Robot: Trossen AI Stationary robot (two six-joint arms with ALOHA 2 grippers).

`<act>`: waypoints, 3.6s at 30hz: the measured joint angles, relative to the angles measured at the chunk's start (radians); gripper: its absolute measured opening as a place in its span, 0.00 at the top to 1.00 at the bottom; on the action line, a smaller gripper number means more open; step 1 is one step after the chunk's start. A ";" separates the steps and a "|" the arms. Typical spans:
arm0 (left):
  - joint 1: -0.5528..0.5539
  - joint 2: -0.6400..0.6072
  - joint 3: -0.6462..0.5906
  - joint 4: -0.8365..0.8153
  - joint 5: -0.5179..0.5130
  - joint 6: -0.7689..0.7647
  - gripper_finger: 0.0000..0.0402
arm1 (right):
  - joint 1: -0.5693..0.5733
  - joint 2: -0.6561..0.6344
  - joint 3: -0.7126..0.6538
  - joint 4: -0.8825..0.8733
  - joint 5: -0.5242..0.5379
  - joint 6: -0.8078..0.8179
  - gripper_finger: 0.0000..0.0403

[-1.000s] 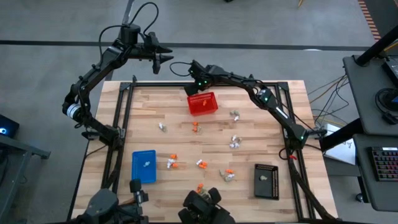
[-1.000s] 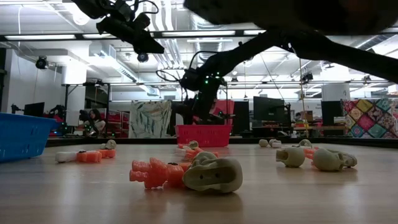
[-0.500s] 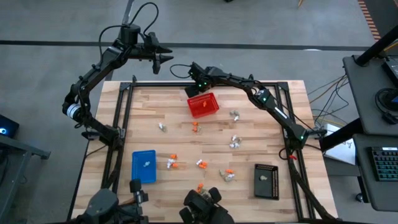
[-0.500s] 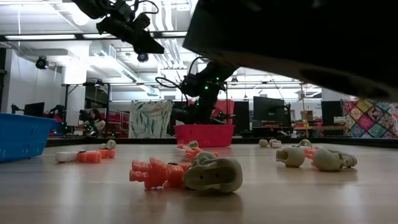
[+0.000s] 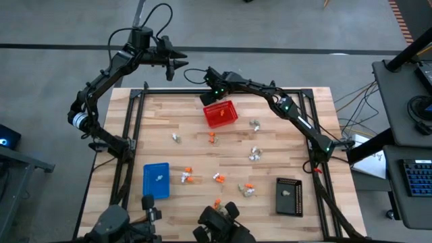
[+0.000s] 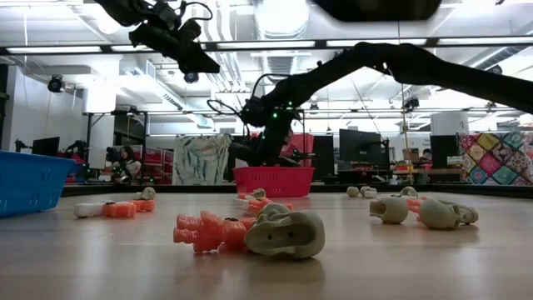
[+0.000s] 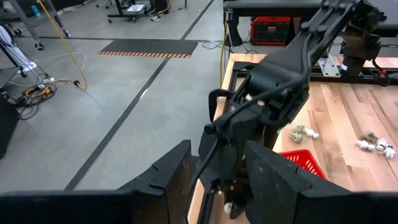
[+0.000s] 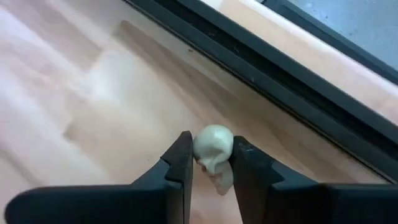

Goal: Sort Halloween decoration
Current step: Put the gray skull toy into the black bin, then adjust the red bin

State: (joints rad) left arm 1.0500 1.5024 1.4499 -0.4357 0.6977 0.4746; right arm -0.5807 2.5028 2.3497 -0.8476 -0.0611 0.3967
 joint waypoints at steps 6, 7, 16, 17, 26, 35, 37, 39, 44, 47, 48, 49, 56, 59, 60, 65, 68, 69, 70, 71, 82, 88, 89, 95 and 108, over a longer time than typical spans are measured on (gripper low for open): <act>0.000 0.000 -0.005 0.000 0.025 -0.043 0.67 | 0.004 -0.103 0.005 -0.090 -0.003 -0.046 0.82; 0.000 0.000 -0.005 0.000 0.045 -0.047 0.67 | 0.005 -0.122 0.005 -0.113 -0.003 -0.054 0.82; -0.010 0.000 -0.005 -0.016 0.260 -0.115 0.67 | 0.077 -0.350 0.001 -0.506 0.010 -0.153 0.82; -0.013 0.000 -0.005 -0.021 0.266 -0.117 0.67 | 0.092 -0.374 -0.002 -0.544 0.010 -0.155 0.82; -0.116 0.000 -0.007 -0.057 0.262 -0.118 0.67 | 0.337 -0.626 -0.167 -0.658 0.018 -0.060 0.82; -0.293 0.000 -0.009 -0.100 0.126 -0.118 0.67 | 0.661 -0.948 -0.683 -0.560 0.088 0.302 0.82; -0.344 0.000 -0.012 -0.100 0.064 -0.118 0.67 | 0.733 -1.017 -0.805 -0.508 0.085 0.401 0.82; -0.389 0.000 -0.016 -0.100 -0.001 -0.120 0.67 | 0.800 -1.082 -0.919 -0.456 0.081 0.494 0.82; -0.481 0.001 -0.035 -0.092 -0.115 -0.128 0.69 | 0.978 -1.202 -1.168 -0.304 0.087 0.641 0.82; -0.516 0.001 -0.062 -0.047 -0.142 -0.162 0.70 | 1.088 -1.243 -1.278 -0.267 0.080 0.732 0.82; -0.524 0.001 -0.074 -0.032 -0.148 -0.171 0.71 | 1.123 -1.252 -1.312 -0.262 0.078 0.767 0.82; -0.533 0.001 -0.086 -0.019 -0.151 -0.177 0.71 | 1.156 -1.258 -1.342 -0.259 0.070 0.797 0.82; -0.589 0.002 -0.207 0.149 -0.177 -0.274 0.73 | 1.361 -1.271 -1.491 -0.125 0.026 0.946 0.82; -0.613 0.002 -0.262 0.219 -0.208 -0.297 0.74 | 1.412 -1.270 -1.524 -0.104 0.027 1.017 0.82; -0.619 0.002 -0.277 0.232 -0.232 -0.303 0.74 | 1.424 -1.270 -1.530 -0.104 0.027 1.037 0.82; -0.637 0.002 -0.332 0.271 -0.332 -0.311 0.75 | 1.449 -1.270 -1.541 -0.101 0.051 1.071 0.81; -0.640 0.002 -0.355 0.284 -0.350 -0.316 0.75 | 1.449 -1.270 -1.541 -0.100 0.088 1.064 0.77; -0.640 0.002 -0.360 0.287 -0.350 -0.317 0.75 | 1.448 -1.270 -1.541 -0.100 0.095 1.061 0.76; -0.641 0.002 -0.364 0.288 -0.350 -0.319 0.75 | 1.446 -1.270 -1.542 -0.100 0.096 1.062 0.75; -0.641 0.002 -0.367 0.288 -0.351 -0.319 0.75 | 1.446 -1.270 -1.544 -0.101 0.097 1.066 0.73; -0.644 0.002 -0.371 0.326 -0.454 -0.324 0.75 | 1.444 -1.273 -1.535 -0.101 0.135 1.087 0.56; -0.644 0.002 -0.371 0.340 -0.441 -0.251 0.77 | 1.411 -1.278 -1.504 -0.104 0.198 1.052 0.55; -0.645 0.002 -0.372 0.343 -0.439 -0.250 0.79 | 1.404 -1.278 -1.501 -0.104 0.200 1.045 0.55; -0.662 0.065 -0.372 0.383 -0.425 -0.277 0.98 | 1.352 -1.278 -1.493 -0.104 0.203 0.968 0.58; -0.697 0.371 -0.246 0.307 -0.455 -0.274 1.00 | 1.302 -1.278 -1.493 -0.106 0.203 0.912 0.59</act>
State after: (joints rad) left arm 0.3534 1.8730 1.2038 -0.1289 0.2422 0.2011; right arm 0.7212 1.2243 0.8570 -0.9535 0.1421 1.3087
